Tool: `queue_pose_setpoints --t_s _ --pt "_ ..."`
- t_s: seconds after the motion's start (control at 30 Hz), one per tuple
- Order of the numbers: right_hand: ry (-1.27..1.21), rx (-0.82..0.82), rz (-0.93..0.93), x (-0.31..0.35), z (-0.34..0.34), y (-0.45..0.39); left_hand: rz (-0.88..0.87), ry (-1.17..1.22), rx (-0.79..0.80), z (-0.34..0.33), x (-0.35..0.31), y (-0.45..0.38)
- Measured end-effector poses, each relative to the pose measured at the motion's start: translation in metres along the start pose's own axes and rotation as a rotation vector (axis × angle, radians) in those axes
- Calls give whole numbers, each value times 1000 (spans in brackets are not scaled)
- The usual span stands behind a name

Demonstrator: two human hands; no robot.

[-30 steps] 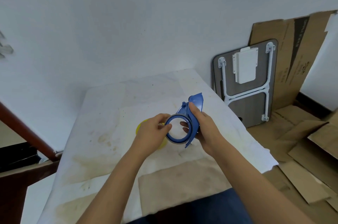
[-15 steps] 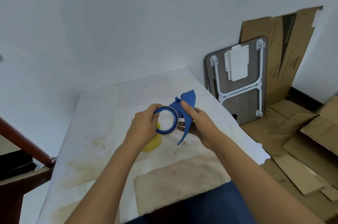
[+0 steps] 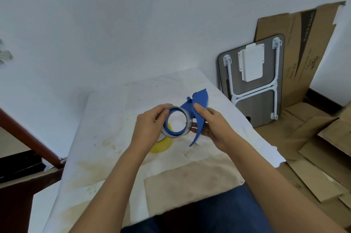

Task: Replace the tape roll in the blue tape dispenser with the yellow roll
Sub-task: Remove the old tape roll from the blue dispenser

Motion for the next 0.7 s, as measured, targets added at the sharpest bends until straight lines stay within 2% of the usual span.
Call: queue_pose_setpoints --t_s 0.07,0.2,0.33,0.47,0.57,0.7 --pt "2 -20 -5 -1 1 1 8 4 18 -1 1 1" --pt "-24 -39 -17 -4 -1 2 136 53 69 -4 10 2" --pt "-49 -54 -21 -4 -5 -3 272 201 -52 7 23 -1" --pt "5 -222 9 1 -2 -16 355 213 -239 36 41 -19" --pt "-19 -294 5 5 -2 -28 402 166 -248 53 57 -36" --pt "-7 -294 2 13 -11 -43 499 54 -248 70 87 -54"
Point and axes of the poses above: each hand's wrist, its own y-axis away from the middle knuckle, its own z-axis out of the back of the hand, x = y × z, the point moved 7 cm from there along -y, towards the middle knuckle, and after that the axes turned 10 degrees about -x, right-handed, at the moved point
